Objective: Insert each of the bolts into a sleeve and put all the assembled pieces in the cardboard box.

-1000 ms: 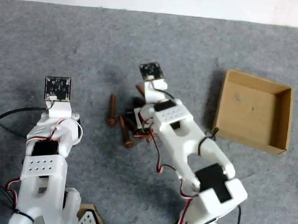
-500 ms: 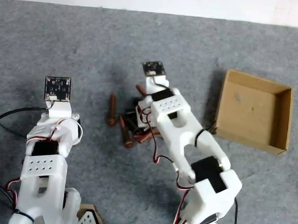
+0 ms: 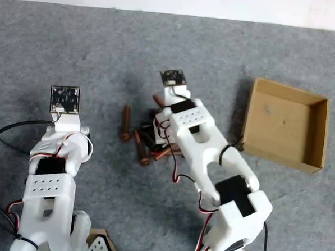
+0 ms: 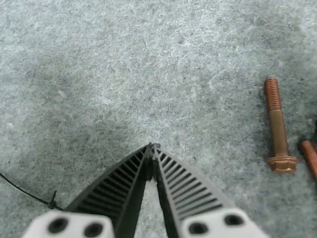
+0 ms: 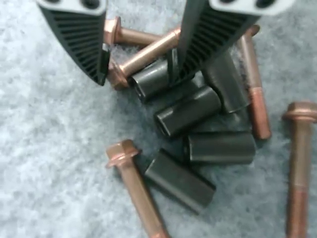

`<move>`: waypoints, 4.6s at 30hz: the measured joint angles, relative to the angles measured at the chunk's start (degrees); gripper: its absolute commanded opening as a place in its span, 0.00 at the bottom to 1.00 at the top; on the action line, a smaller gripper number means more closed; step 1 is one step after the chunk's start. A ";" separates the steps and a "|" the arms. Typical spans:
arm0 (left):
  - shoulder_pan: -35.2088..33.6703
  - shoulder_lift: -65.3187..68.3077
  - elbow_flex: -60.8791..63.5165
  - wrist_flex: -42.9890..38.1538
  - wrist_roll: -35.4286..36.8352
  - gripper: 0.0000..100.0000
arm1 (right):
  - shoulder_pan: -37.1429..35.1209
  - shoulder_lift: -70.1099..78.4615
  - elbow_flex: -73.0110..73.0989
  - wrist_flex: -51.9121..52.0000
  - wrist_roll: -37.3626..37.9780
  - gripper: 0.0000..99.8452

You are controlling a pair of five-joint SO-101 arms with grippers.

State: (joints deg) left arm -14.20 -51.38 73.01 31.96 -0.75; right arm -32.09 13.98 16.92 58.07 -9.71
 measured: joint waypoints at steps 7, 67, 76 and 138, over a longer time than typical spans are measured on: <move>0.00 0.00 0.00 0.00 0.00 0.01 | -4.84 -3.60 0.97 0.53 -0.26 0.18; 0.00 0.00 0.00 -0.97 0.00 0.01 | -4.92 20.31 -27.08 10.73 -4.40 0.18; 0.00 0.00 0.00 -0.97 0.00 0.01 | -5.01 21.10 -27.96 15.12 -4.40 0.18; 0.00 0.00 0.00 -0.97 0.00 0.01 | -5.63 21.19 -25.49 9.67 24.44 0.15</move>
State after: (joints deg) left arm -14.20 -51.38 73.01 30.99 -0.75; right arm -37.71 35.16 -8.57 67.74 14.73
